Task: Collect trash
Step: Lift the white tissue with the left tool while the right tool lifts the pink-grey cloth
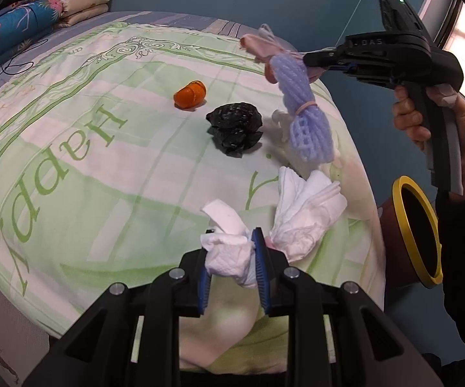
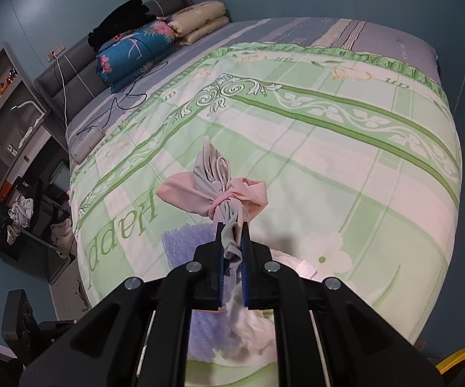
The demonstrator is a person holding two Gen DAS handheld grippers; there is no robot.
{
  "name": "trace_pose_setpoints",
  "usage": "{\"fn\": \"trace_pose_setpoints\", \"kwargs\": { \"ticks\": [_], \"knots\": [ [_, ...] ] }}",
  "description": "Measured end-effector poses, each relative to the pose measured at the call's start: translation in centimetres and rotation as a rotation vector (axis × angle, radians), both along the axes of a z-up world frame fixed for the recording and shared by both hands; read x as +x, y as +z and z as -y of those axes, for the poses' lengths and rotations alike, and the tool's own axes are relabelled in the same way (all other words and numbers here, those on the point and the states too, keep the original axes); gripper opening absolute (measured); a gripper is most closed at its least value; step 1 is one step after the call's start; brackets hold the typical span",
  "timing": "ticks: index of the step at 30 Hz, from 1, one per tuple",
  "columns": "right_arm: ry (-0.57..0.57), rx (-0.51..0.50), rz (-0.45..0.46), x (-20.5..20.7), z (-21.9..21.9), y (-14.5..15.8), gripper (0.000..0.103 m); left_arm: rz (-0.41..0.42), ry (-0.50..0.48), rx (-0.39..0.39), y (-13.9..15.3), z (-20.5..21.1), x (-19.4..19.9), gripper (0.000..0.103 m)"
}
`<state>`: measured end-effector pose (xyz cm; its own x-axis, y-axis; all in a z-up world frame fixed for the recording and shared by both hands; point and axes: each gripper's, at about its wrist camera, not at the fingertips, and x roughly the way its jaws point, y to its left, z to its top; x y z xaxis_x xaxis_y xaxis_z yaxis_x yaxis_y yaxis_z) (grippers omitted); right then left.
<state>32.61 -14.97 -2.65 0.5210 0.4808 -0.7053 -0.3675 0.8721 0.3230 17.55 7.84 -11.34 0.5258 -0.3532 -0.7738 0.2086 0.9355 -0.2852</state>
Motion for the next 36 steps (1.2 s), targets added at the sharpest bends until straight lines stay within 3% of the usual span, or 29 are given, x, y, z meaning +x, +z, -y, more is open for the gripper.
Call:
{"fn": "trace_pose_setpoints", "kwargs": {
  "ticks": [7,14,20,36],
  "knots": [
    [0.025,-0.003,-0.023,-1.3,0.3,0.4,0.007,-0.002,0.019,-0.001,0.1,-0.6,-1.2,0.022],
    [0.041,-0.045,-0.142,-2.4,1.1,-4.4,0.007,-0.007,0.031,-0.013,0.1,-1.0,-1.7,0.022],
    [0.020,-0.067,-0.164,-3.4,3.0,-6.4,0.007,-0.015,0.042,-0.019,0.1,-1.2,-1.5,0.022],
    [-0.079,-0.027,0.020,-6.5,9.2,0.7,0.007,0.044,0.007,-0.028,2.8,0.6,-2.0,0.022]
  ]
}}
